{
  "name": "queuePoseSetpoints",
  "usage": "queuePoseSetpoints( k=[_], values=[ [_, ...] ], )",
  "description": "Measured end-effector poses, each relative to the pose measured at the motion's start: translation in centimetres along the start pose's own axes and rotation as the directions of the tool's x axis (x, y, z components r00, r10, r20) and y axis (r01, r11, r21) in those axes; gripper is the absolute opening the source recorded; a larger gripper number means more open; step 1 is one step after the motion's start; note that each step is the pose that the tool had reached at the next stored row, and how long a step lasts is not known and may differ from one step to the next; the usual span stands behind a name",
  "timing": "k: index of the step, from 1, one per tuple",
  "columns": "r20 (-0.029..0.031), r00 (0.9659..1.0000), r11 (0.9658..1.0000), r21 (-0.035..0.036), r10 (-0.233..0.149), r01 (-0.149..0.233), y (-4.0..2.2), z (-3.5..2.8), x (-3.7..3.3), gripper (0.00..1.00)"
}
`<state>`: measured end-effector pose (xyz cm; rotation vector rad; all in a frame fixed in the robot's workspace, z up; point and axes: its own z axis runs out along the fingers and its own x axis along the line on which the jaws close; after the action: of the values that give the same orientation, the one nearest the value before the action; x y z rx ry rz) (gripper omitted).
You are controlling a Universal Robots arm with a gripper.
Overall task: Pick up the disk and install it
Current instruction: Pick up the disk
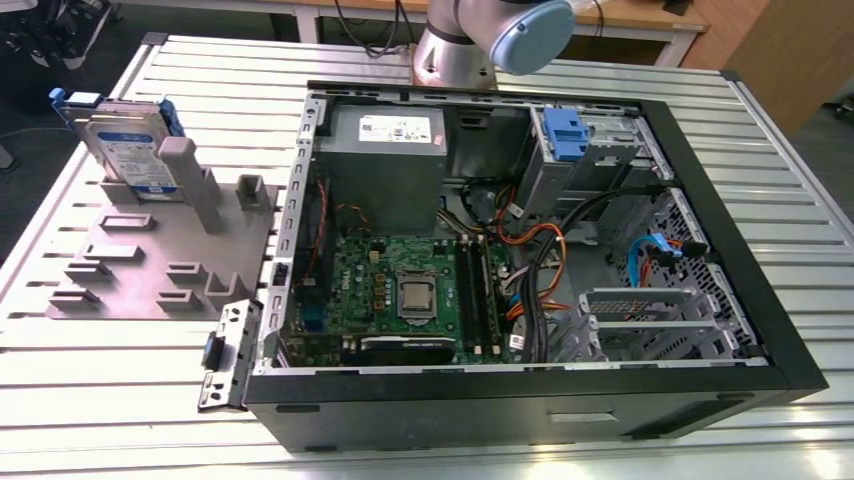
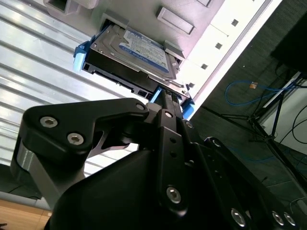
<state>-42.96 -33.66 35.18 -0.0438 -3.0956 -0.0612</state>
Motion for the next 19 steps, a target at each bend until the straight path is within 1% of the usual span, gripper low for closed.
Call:
queuePoseSetpoints(
  k=[19],
  values=[
    [-0.0006, 0.9999, 0.9999, 0.0008, -0.017, 0.017, 0.00, 0.00, 0.00, 0.11]
  ],
)
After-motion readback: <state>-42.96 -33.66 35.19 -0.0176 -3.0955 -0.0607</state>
